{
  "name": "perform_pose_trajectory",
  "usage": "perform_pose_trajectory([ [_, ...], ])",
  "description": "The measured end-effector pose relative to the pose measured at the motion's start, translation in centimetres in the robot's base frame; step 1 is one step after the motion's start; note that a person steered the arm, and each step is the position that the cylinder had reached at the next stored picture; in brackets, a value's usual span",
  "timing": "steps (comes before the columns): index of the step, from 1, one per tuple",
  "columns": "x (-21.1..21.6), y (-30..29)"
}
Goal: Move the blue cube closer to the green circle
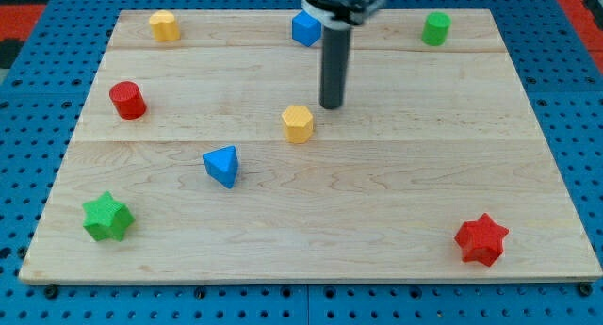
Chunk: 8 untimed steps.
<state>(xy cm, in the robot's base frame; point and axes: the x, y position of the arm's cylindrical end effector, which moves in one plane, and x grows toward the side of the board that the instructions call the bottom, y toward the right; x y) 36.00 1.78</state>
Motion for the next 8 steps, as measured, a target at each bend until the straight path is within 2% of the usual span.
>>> perform_pose_trajectory([
  [1, -3.2, -9.4],
  [2, -9.0, -13.3],
  [3, -13.6, -13.7],
  [4, -16.7, -8.0],
  [5, -14.4, -5.6],
  [6, -14.4, 3.8],
  [7, -13.9, 5.8],
  [8, -13.0, 10.3],
])
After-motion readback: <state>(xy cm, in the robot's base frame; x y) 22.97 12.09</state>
